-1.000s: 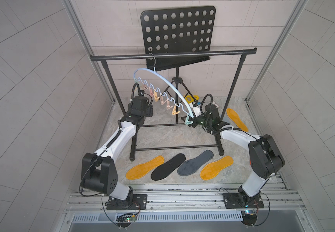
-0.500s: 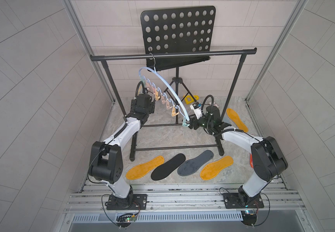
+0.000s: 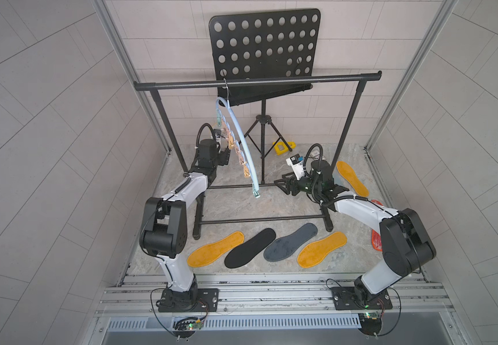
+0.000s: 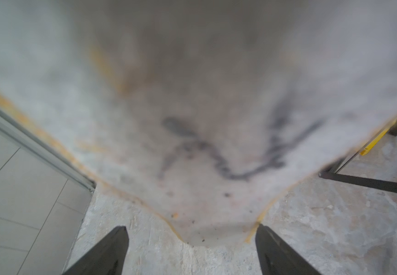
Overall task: Take the shoe insoles off the hanger
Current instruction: Remove the insole from the hanger.
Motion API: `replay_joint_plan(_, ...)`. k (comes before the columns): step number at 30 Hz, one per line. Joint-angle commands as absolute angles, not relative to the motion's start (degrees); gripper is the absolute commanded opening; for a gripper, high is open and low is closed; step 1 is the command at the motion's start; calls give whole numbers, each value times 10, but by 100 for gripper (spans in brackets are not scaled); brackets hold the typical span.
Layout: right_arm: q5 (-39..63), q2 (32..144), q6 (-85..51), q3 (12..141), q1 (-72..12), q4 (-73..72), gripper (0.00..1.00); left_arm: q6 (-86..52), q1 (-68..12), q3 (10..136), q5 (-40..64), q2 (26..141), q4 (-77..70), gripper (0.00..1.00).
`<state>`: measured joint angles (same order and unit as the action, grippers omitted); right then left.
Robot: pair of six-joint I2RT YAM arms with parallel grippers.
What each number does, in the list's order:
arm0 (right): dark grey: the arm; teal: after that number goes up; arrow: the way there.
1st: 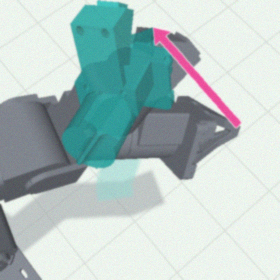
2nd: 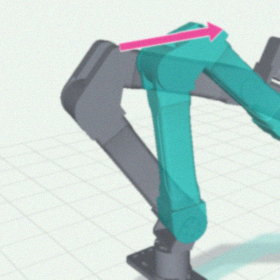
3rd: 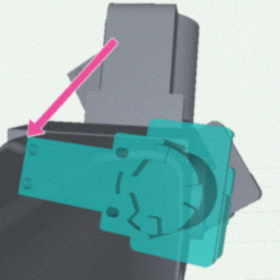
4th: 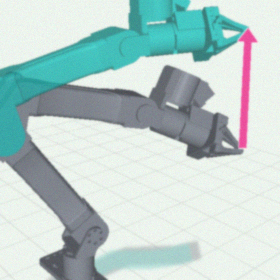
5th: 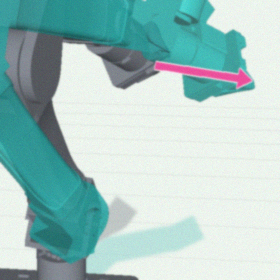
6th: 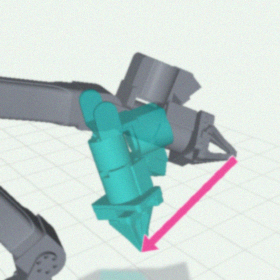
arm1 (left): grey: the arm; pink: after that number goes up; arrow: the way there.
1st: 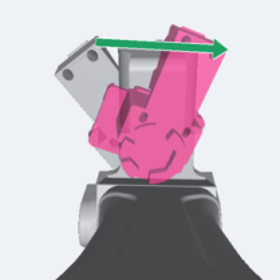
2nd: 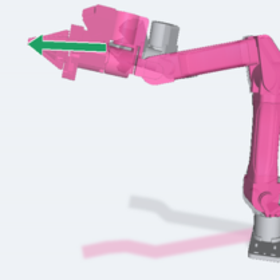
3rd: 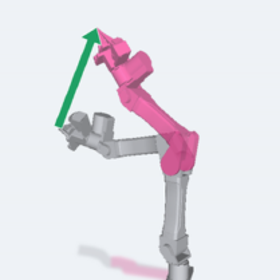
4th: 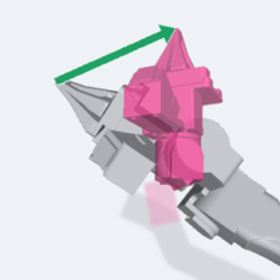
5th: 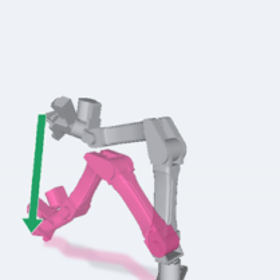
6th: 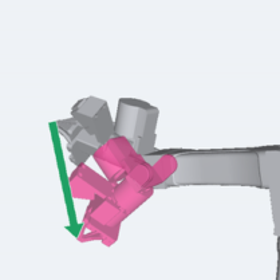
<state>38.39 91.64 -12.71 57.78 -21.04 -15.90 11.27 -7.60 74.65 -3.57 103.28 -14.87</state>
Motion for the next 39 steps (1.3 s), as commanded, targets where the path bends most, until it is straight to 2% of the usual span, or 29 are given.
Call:
replay_joint_plan(1,393,896,-133,571,-208,-153,64,127,-62,744,56,1051,-231,84)
replay_joint_plan(4,394,895,-131,569,-208,-147,64,133,-52,745,109,1063,-260,74)
replay_joint_plan(7,395,899,-140,570,-209,-149,64,120,-45,753,156,1069,-269,71)
replay_joint_plan(12,398,906,-142,576,-210,-149,63,121,-44,756,191,1078,-290,82)
replay_joint_plan(16,400,910,-144,577,-210,-149,63,121,-38,765,221,1089,-303,85)
replay_joint_plan(22,402,909,-145,573,-210,-149,63,115,-32,780,297,1101,-326,86)
replay_joint_plan(26,402,908,-145,571,-210,-149,63,99,-27,791,364,1107,-335,83)
replay_joint_plan(32,402,908,-145,571,-210,-149,63,72,-27,793,413,1108,-335,72)
replay_joint_plan(36,402,910,-146,572,-211,-149,63,51,-27,789,439,1109,-343,61)
replay_joint_plan(39,402,910,-146,573,-212,-149,63,27,-28,788,449,1106,-347,42)
